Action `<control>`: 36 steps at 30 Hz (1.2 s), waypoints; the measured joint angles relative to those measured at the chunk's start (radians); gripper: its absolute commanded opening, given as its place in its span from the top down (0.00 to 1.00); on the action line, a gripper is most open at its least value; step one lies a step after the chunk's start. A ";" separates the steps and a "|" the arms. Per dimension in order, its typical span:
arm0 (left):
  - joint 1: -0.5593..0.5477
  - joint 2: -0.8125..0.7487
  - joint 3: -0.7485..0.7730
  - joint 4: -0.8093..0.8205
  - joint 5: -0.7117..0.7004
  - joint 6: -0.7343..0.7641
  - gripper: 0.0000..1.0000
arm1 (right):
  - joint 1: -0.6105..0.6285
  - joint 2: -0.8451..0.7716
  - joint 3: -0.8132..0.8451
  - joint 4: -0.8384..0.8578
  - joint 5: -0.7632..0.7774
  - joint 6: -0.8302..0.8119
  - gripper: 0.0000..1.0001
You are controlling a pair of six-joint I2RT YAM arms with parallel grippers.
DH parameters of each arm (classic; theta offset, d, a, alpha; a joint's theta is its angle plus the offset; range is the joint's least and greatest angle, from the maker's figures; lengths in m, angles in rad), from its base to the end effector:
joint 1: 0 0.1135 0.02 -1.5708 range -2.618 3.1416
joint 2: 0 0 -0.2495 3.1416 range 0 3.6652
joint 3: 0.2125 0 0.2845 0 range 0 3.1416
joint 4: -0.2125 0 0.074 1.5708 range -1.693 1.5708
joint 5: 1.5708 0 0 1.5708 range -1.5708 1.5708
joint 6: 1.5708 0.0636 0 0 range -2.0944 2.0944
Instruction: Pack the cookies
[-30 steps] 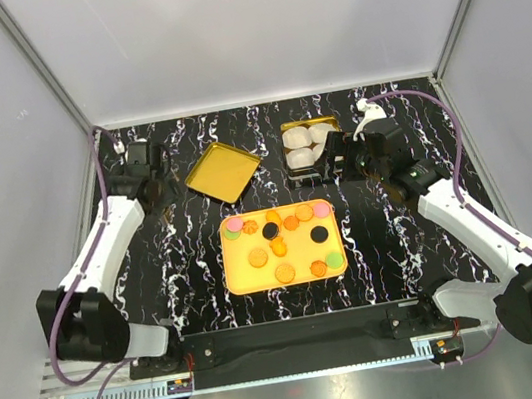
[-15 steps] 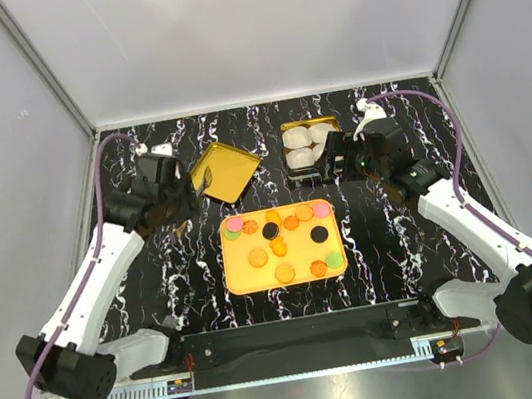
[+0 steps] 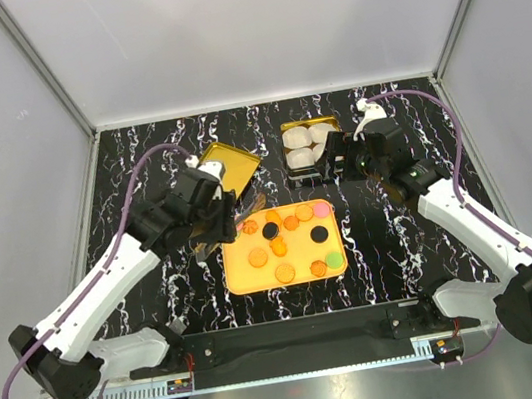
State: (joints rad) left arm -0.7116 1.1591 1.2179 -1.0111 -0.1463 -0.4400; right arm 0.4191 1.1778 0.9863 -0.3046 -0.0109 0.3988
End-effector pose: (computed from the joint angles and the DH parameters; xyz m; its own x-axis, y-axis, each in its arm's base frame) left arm 0.2133 -0.1717 0.3068 -0.8062 0.1388 -0.5752 0.2638 0.9544 -0.1395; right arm 0.3011 0.1349 0.2845 -0.5621 0.1747 -0.8084 -0.2142 0.9133 0.3463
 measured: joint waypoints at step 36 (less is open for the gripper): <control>-0.248 0.199 -0.067 0.044 -0.057 -0.093 0.41 | 0.000 0.000 0.000 -0.016 0.009 -0.003 0.00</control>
State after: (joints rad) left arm -0.9592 1.3579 1.1507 -0.9668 -0.2031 -0.5327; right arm 0.4191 1.1778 0.9863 -0.3202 -0.0017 0.3962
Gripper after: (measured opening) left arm 0.599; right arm 0.994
